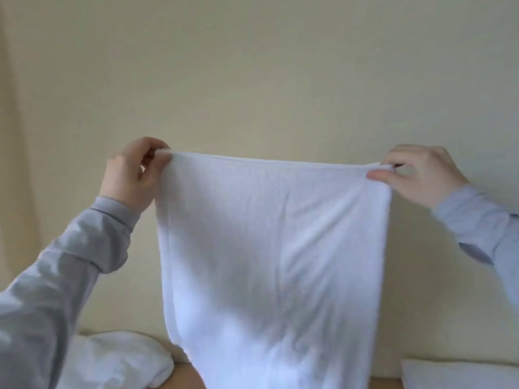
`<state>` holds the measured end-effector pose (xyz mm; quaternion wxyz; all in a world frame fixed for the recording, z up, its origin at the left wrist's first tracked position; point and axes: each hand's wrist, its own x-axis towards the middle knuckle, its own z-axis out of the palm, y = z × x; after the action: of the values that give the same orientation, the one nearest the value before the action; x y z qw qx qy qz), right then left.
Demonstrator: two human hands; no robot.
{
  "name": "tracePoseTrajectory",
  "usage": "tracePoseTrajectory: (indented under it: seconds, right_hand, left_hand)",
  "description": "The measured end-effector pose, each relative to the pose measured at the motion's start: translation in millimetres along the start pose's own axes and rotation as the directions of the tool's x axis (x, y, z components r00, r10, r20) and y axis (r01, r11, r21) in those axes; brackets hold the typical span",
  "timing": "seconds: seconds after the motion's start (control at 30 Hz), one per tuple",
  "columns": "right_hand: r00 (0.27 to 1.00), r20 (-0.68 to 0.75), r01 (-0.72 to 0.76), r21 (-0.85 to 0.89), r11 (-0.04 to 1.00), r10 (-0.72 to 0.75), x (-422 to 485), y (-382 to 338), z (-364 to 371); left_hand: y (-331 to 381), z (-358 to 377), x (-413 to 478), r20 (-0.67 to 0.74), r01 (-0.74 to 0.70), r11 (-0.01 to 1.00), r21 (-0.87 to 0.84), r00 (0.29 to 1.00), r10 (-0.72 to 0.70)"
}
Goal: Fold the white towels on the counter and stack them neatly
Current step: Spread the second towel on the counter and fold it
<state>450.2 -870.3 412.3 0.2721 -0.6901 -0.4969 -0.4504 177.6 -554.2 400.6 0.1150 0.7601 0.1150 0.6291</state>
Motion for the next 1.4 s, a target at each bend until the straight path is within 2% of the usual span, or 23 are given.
tracePoseTrajectory:
  seconds: [0.07, 0.2, 0.33, 0.4, 0.47, 0.57, 0.77, 0.83, 0.97, 1.1, 1.27, 1.4]
  right_hand:
    - [0.996, -0.091, -0.015, 0.006, 1.000, 0.015, 15.4, 2.6, -19.2]
    - [0.994, -0.105, 0.001, 0.017, 1.000, 0.001, 36.7, 2.7, -43.8]
    - [0.981, -0.117, -0.140, 0.107, 0.984, 0.152, 39.5, 9.8, -52.4]
    - [0.957, -0.049, -0.269, 0.213, 0.939, 0.285, 33.9, 16.1, -48.2]
    - [0.935, 0.035, -0.341, 0.359, 0.869, 0.353, 23.9, 22.8, -43.5]
    - [0.921, 0.086, -0.366, 0.521, 0.771, 0.380, 7.3, 28.4, -44.1]
    - [0.931, 0.122, -0.333, 0.669, 0.665, 0.344, -17.8, 42.3, -50.2]
    - [0.927, 0.117, -0.343, 0.645, 0.683, 0.355, -24.6, 47.0, -52.4]
    - [0.875, 0.113, -0.448, 0.558, 0.699, 0.471, -36.0, 53.3, -55.3]
    - [0.855, 0.173, -0.517, 0.366, 0.774, 0.489, -37.0, 70.9, -72.0]
    - [0.904, 0.109, -0.424, 0.084, 0.902, 0.414, -22.5, 92.5, -105.3]
    - [0.933, 0.095, -0.338, -0.099, 0.936, 0.348, -5.8, 108.4, -127.6]
  left_hand:
    - [3.5, -3.6, 16.0, -0.027, -0.036, 0.999, -0.030, 0.999, 0.035]
    - [9.1, -3.6, 37.0, -0.039, -0.054, 0.996, -0.073, 0.998, 0.052]
    - [9.7, 10.4, 41.9, 0.004, -0.056, 0.983, -0.172, 0.998, 0.058]
    - [12.9, 17.3, 41.7, 0.034, -0.035, 0.964, -0.264, 0.998, 0.046]
    - [18.0, 23.1, 41.0, 0.069, -0.010, 0.930, -0.367, 0.997, 0.038]
    - [24.7, 27.2, 41.2, 0.140, 0.036, 0.898, -0.438, 0.990, 0.028]
    - [38.6, 41.3, 34.6, 0.199, 0.085, 0.872, -0.482, 0.980, 0.015]
    - [42.7, 48.0, 29.6, 0.214, 0.101, 0.866, -0.489, 0.977, 0.007]
    - [48.5, 59.4, 17.7, 0.231, 0.130, 0.858, -0.497, 0.973, -0.014]
    - [65.1, 70.5, 11.1, 0.239, 0.117, 0.867, -0.485, 0.971, 0.003]
    - [101.2, 82.9, 3.3, 0.213, 0.105, 0.865, -0.491, 0.977, 0.002]
    - [131.4, 85.2, -13.6, 0.240, 0.143, 0.845, -0.516, 0.971, -0.018]
